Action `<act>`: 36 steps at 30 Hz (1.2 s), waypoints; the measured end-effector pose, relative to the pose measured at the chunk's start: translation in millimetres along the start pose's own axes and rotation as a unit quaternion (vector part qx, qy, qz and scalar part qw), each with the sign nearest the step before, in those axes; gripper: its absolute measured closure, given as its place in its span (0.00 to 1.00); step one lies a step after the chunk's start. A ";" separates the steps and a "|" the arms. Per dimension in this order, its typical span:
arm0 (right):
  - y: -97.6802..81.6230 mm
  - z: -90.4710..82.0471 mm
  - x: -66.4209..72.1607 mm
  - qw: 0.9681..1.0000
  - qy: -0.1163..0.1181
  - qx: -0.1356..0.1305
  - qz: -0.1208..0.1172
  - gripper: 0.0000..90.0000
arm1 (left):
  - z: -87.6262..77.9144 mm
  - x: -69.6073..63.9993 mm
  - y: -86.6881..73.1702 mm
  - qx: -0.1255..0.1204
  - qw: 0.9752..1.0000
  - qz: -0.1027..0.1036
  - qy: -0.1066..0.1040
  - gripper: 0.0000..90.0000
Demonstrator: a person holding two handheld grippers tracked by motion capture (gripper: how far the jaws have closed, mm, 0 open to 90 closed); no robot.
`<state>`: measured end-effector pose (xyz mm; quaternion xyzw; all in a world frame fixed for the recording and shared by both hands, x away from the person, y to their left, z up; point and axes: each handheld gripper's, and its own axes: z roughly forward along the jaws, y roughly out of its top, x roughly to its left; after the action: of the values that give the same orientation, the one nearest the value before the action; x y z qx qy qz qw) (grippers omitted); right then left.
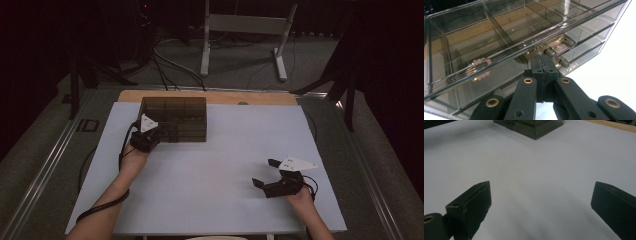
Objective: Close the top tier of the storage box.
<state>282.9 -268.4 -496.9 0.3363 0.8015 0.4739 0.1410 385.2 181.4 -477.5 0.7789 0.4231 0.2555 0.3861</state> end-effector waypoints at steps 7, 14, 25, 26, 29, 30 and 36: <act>0.4 -0.4 0.1 1.000 0.000 -0.001 -0.001 0.03 | -9.4 -2.9 0.4 0.002 1.000 -0.008 0.003 1.00; 0.6 -0.3 0.6 1.000 0.000 0.000 -0.001 0.03 | -16.9 -6.2 0.2 0.002 1.000 -0.011 -0.007 0.95; 0.7 0.1 0.7 1.000 0.000 0.000 0.000 0.03 | -24.6 -12.3 4.0 0.003 1.000 -0.015 -0.007 0.74; 0.6 0.3 0.6 1.000 0.000 0.000 -0.001 0.03 | -25.0 -12.6 4.6 0.004 1.000 -0.017 -0.008 0.71; 0.6 0.7 1.1 1.000 -0.001 0.000 -0.001 0.03 | -25.6 -13.9 5.5 0.004 1.000 -0.016 -0.012 0.67; 0.6 0.8 1.0 1.000 0.000 0.000 -0.001 0.03 | -25.6 -14.1 5.7 0.004 1.000 -0.015 -0.011 0.66; 0.8 1.2 1.3 1.000 0.001 -0.001 -0.001 0.03 | -25.8 -13.7 5.4 0.010 1.000 -0.019 -0.010 0.56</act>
<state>282.9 -266.5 -496.7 0.3353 0.8016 0.4745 0.1408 361.9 177.8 -459.3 0.7772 0.4363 0.2357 0.3875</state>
